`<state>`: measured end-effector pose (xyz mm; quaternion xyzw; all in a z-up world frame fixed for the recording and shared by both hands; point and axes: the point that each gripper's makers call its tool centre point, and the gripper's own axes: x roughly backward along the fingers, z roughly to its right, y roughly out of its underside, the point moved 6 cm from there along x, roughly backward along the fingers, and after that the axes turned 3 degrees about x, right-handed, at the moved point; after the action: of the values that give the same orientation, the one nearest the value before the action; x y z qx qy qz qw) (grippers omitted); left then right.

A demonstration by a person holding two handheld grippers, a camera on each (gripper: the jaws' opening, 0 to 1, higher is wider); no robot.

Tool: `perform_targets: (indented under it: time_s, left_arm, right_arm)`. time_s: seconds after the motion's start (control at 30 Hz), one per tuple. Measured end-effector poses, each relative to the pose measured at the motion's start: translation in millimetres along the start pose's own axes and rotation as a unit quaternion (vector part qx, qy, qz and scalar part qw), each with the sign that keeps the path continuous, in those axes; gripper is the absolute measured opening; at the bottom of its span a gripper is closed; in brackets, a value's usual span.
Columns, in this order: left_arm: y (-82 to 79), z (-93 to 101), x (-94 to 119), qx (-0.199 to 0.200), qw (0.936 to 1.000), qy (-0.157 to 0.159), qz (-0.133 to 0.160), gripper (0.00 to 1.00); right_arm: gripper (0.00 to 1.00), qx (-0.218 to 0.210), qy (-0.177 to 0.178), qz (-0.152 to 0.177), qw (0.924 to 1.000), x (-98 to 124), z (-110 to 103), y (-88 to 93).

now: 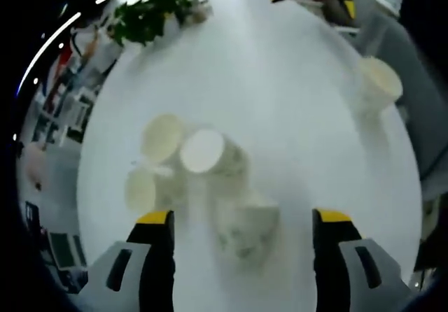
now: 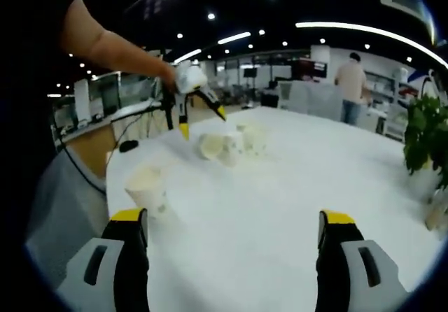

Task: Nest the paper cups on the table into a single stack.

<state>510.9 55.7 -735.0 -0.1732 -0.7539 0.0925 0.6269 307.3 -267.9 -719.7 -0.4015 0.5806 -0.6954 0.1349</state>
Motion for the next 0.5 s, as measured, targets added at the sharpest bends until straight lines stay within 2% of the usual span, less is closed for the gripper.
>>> perform_targets:
  time_s: [0.3,0.5]
  left_arm:
    - [11.8,-0.9,-27,-0.001,0.9998,0.012,-0.015,0.65]
    - [16.4,1.2,-38,0.007,0.9995,0.019,-0.026,0.61]
  right_arm:
    - [1.00,-0.011,-0.003,-0.005,0.9999,1,-3,5.3]
    - [1.00,-0.017,-0.006,-0.007,0.9998,0,-5,8.4]
